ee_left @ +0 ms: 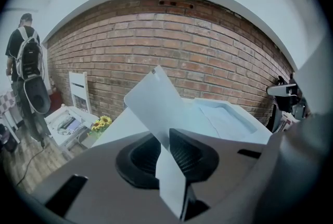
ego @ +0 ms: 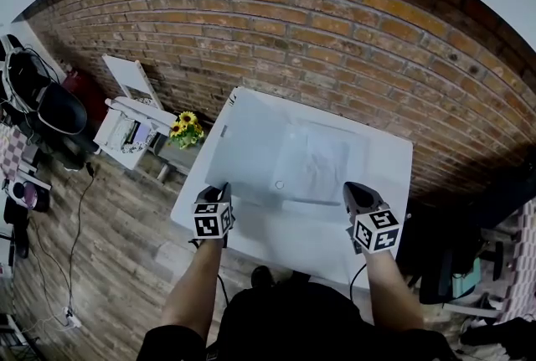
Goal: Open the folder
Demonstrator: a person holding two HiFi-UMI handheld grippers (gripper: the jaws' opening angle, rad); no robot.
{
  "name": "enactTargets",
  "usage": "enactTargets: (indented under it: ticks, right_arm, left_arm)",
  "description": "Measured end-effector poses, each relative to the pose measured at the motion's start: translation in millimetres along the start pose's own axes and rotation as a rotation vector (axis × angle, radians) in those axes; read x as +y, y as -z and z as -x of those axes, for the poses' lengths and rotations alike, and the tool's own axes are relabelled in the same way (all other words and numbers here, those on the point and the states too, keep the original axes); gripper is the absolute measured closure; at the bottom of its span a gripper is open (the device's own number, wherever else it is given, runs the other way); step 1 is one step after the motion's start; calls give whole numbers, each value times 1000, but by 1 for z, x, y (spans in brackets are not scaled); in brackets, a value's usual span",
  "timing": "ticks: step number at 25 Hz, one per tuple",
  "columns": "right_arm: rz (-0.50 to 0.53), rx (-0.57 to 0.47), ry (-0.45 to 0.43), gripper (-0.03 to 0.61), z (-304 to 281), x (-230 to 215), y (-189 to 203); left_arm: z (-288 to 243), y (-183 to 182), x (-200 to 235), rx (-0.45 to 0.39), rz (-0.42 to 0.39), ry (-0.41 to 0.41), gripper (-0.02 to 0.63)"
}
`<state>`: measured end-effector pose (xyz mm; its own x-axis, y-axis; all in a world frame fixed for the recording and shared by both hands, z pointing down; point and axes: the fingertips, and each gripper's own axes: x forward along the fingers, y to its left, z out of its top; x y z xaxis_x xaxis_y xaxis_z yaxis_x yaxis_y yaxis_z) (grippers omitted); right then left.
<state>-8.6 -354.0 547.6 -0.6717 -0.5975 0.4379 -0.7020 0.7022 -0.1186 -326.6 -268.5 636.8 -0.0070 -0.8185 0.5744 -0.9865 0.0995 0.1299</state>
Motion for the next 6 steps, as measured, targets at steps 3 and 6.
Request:
enactTargets:
  ticks: [3,6]
  right_arm:
    - [-2,-1,-3,563,-1,1,1]
    - [0,-2,-6,563,-2,2,0]
  left_arm:
    - [0,0,-1,-1,0,1,549]
    - [1,1,0,-2,-2,0,549]
